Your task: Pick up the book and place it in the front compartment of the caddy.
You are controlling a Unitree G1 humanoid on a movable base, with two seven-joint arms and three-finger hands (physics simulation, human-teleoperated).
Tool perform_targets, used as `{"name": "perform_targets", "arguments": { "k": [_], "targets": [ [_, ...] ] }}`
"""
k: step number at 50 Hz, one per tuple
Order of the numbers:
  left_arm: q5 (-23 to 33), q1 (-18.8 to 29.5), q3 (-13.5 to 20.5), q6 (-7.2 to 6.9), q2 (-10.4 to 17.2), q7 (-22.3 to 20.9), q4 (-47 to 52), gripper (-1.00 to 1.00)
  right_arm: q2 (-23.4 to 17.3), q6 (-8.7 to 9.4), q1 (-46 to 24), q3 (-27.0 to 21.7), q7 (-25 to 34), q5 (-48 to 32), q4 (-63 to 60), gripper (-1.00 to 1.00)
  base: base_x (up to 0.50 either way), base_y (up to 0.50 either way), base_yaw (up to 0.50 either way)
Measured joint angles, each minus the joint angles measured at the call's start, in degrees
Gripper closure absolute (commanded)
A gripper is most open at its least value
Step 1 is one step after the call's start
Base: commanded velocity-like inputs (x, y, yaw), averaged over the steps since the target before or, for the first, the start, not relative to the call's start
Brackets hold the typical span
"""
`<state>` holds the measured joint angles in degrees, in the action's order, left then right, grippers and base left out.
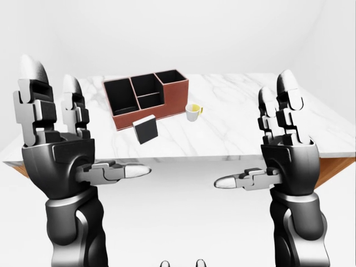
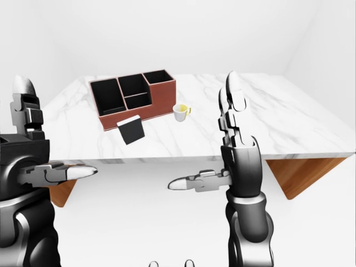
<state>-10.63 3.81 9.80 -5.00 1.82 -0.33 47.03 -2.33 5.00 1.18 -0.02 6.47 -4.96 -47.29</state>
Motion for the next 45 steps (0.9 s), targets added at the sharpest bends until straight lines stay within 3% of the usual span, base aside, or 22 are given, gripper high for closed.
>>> {"name": "perform_targets", "arguments": {
  "k": [14, 45],
  "targets": [
    [-0.69, 1.97, -0.15, 0.0, 0.37, 0.94, -0.07, -1.0, -0.32, 0.0, -0.37, -1.04, 0.19, 0.92, 1.83, -0.99, 0.36, -0.41, 0.0],
    [-1.63, 4.58, 1.85, 0.0, 2.14, 1.63, -3.59, -1.0, -0.38, 0.0, -0.97, -0.46, 1.09, -0.41, 6.02, -0.99, 0.43, -0.01, 0.0]
  ]
}}
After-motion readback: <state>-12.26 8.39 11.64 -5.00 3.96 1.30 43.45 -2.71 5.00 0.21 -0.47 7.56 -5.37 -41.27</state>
